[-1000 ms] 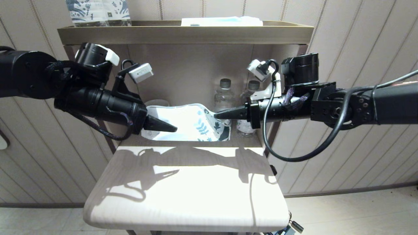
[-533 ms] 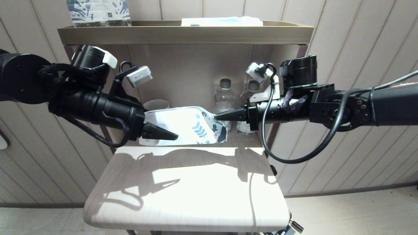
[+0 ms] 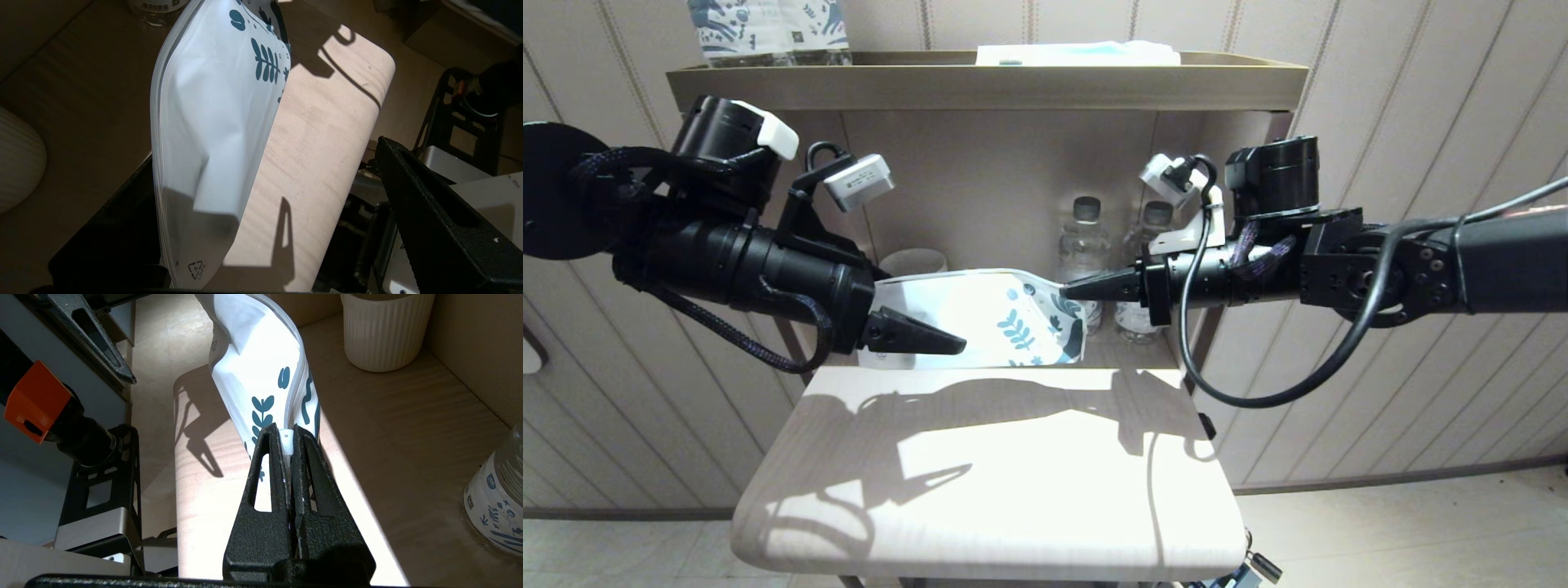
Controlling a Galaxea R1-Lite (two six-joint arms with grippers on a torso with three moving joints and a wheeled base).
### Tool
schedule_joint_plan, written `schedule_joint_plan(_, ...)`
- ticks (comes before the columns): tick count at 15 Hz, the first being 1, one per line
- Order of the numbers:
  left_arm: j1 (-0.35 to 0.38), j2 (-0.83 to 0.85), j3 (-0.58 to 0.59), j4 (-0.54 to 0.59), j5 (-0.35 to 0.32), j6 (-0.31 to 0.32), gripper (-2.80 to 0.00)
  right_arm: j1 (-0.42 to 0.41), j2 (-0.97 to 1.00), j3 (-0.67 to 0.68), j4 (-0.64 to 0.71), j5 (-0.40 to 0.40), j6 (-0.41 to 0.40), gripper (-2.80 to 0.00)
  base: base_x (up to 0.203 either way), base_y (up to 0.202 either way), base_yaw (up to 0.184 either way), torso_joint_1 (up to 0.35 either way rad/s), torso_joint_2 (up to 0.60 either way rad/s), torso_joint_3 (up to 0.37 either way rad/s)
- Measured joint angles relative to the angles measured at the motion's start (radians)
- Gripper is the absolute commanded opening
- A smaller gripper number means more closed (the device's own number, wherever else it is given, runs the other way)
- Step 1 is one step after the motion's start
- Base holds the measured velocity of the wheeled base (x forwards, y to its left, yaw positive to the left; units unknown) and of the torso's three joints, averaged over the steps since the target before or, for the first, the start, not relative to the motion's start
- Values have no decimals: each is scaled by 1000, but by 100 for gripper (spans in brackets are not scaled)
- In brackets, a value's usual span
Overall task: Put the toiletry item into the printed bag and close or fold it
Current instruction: Close the strorage bag and place it on the desk
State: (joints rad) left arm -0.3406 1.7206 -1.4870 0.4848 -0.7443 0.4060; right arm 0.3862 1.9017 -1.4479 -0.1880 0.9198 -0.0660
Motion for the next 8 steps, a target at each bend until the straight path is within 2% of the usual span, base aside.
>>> schedule_joint_plan(8, 3, -14, -10, -8, 11, 5, 0, 0, 6, -5, -9, -14, 1, -280, 0, 0, 0, 0, 0, 0)
